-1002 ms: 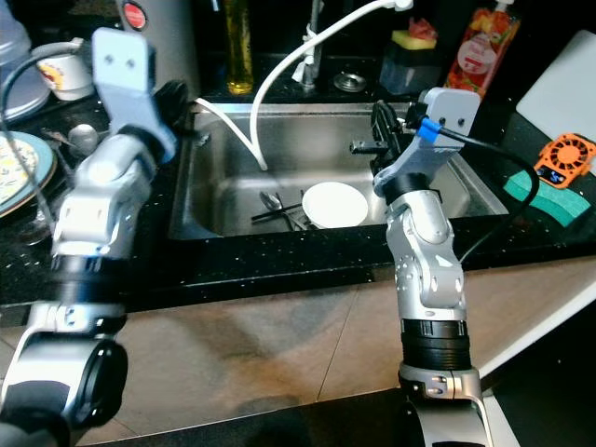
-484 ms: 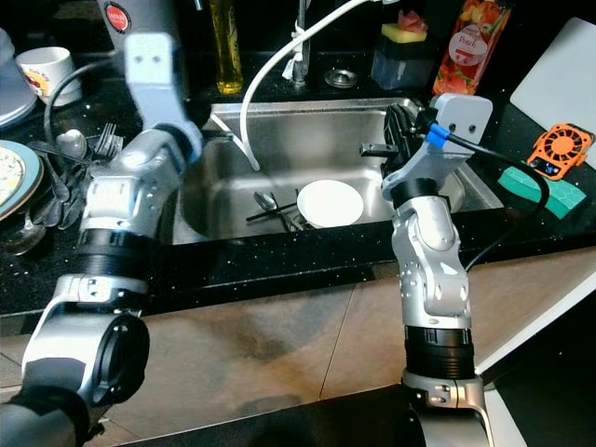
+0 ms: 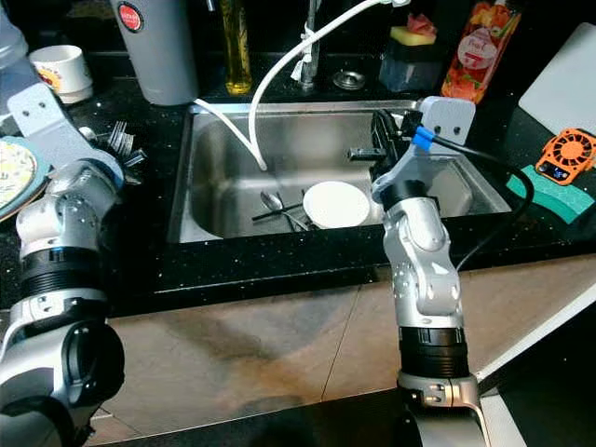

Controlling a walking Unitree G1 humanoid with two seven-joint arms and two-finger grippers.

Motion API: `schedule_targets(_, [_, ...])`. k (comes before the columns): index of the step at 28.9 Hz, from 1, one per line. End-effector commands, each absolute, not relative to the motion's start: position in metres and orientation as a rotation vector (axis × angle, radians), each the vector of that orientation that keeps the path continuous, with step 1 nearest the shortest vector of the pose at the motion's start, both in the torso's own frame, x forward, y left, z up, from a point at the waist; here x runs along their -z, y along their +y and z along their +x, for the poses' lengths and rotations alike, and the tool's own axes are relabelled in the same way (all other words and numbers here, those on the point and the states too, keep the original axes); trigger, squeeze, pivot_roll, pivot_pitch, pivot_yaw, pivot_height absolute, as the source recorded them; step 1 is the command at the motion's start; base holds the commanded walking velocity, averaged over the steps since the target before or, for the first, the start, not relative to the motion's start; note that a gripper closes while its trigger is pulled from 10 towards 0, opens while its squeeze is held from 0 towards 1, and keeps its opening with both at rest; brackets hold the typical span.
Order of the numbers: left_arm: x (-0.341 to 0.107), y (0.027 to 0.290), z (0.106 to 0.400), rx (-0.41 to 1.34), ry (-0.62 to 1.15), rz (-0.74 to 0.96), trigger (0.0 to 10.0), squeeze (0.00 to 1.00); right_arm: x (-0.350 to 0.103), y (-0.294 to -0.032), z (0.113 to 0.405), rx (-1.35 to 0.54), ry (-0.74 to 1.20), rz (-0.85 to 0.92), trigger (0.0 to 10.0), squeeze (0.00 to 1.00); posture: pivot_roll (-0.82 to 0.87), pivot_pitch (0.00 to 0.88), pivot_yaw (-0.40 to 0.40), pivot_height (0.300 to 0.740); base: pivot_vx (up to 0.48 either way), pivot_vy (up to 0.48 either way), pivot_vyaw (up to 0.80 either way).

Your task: Kitchen organization

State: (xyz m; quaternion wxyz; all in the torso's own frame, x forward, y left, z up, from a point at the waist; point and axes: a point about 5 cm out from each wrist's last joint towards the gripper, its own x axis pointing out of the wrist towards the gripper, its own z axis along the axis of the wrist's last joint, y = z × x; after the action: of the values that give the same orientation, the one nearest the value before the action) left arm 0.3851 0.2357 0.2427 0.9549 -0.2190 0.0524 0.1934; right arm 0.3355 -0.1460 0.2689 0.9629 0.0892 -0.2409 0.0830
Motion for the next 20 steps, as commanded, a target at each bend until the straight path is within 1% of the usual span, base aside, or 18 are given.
schedule_targets(1, [-0.239,0.237,0.388,-0.422,0.129,-0.479,10.0,0.0,-0.268,-0.149,0.336,-0.162,-0.49,0.184,10.0,0.0,0.12,0.043,-0.024,0.74,0.0,0.0,0.0])
schedule_targets(6, [-0.243,0.238,0.391,-0.422,0.112,-0.509,10.0,0.0,-0.268,-0.149,0.337,-0.165,-0.49,0.182,10.0,0.0,0.12,0.041,-0.025,0.74,0.0,0.0,0.0])
schedule_targets(10, [-0.247,0.244,0.392,-0.461,0.098,-0.526,10.0,0.0,-0.268,-0.148,0.335,-0.175,-0.489,0.179,10.0,0.0,0.12,0.045,-0.022,0.74,0.0,0.0,0.0])
schedule_targets(11, [-0.248,0.246,0.392,-0.463,0.091,-0.521,10.0,0.22,-0.268,-0.148,0.335,-0.176,-0.488,0.179,10.0,0.0,0.11,0.05,-0.023,0.74,0.0,0.0,0.0])
schedule_targets(12, [-0.249,0.247,0.391,-0.469,0.084,-0.513,10.0,0.8,-0.267,-0.148,0.335,-0.177,-0.487,0.179,10.0,0.0,0.11,0.05,-0.023,0.74,0.0,0.0,0.0])
schedule_targets(13, [-0.25,0.248,0.391,-0.474,0.077,-0.503,10.0,1.0,-0.267,-0.148,0.334,-0.177,-0.485,0.179,10.0,0.0,0.11,0.053,-0.025,0.74,0.0,0.0,0.0])
schedule_targets(16, [-0.254,0.249,0.392,-0.475,0.058,-0.482,10.0,1.0,-0.267,-0.148,0.334,-0.177,-0.484,0.178,10.0,0.0,0.1,0.058,-0.027,0.74,0.0,0.0,0.0])
schedule_targets(17, [-0.256,0.25,0.392,-0.476,0.048,-0.47,10.0,0.0,-0.267,-0.149,0.334,-0.177,-0.484,0.178,10.0,0.0,0.1,0.058,-0.027,0.74,0.0,0.0,0.0])
schedule_targets(20, [-0.261,0.251,0.392,-0.482,0.025,-0.461,10.0,0.0,-0.268,-0.149,0.334,-0.175,-0.487,0.176,10.0,0.0,0.1,0.06,-0.027,0.74,0.0,0.0,0.0])
